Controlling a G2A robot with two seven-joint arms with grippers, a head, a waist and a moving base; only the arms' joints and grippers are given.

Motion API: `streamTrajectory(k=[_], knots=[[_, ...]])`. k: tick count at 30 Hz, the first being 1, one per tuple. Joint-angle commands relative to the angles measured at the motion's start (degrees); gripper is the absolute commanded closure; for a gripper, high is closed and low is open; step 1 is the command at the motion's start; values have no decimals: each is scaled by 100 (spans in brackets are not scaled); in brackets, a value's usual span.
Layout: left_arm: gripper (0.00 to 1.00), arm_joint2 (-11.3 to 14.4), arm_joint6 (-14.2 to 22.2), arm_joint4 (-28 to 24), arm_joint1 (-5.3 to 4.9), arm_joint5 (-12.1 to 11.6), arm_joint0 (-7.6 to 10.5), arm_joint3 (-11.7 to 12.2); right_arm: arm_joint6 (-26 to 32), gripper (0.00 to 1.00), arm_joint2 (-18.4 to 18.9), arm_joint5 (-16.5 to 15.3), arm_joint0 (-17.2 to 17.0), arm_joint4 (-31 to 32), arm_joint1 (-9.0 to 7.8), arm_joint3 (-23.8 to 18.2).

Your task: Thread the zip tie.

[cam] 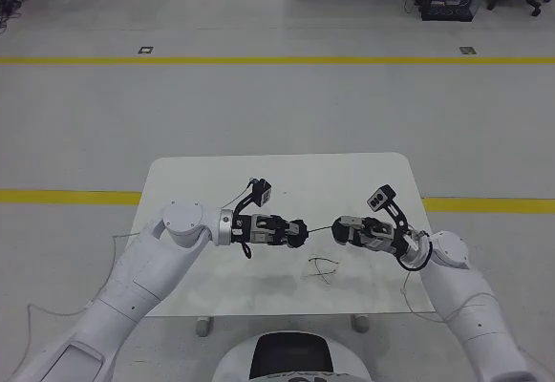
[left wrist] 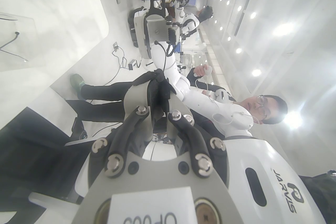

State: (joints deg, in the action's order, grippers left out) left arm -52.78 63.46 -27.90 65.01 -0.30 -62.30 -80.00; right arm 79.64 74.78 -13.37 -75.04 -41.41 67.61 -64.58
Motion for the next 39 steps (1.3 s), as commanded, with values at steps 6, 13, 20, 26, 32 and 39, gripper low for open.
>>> streamTrajectory(k=[6,13,20,26,32,39], knots=[[100,0,0,0,0,0,0,0,0,78,-95,-76,80,-76,-45,109],[100,0,0,0,0,0,0,0,0,87,-233,-112,151,-97,-87,175],[100,0,0,0,0,0,0,0,0,91,-355,-154,212,-142,-125,216],[100,0,0,0,0,0,0,0,0,97,-433,-191,245,-180,-158,240],[100,0,0,0,0,0,0,0,0,96,-487,-220,251,-226,-190,223],[100,0,0,0,0,0,0,0,0,61,-473,-244,228,-361,-226,233]])
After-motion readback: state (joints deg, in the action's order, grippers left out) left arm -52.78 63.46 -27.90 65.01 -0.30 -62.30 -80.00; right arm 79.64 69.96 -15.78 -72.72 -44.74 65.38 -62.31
